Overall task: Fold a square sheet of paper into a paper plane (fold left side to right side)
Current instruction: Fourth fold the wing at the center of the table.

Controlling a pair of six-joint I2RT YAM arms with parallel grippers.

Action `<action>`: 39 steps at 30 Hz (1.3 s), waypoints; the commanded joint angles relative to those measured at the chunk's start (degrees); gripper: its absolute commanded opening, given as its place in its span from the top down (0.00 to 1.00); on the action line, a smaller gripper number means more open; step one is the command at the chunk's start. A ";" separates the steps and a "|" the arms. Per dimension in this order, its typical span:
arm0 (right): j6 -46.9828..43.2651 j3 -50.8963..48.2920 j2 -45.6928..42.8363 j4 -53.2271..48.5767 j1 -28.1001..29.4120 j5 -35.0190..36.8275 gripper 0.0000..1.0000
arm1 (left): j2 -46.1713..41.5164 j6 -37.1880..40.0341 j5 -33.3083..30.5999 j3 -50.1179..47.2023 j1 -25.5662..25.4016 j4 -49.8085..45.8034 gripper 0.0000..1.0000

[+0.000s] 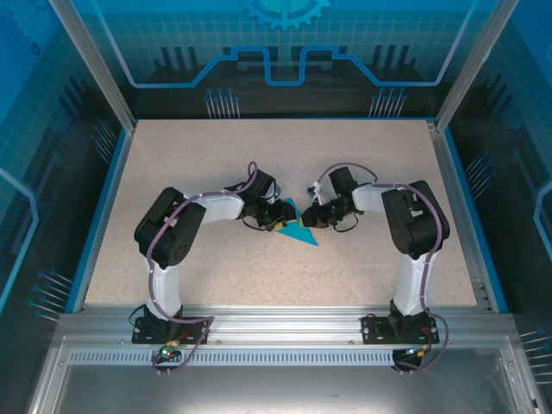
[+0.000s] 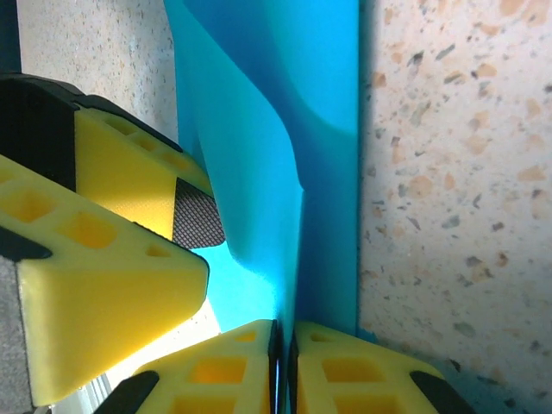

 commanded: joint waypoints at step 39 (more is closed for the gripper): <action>-2.02 3.11 4.02 -5.40 -0.66 0.20 0.83 | -2.77 -0.70 0.57 1.63 0.88 -1.94 0.51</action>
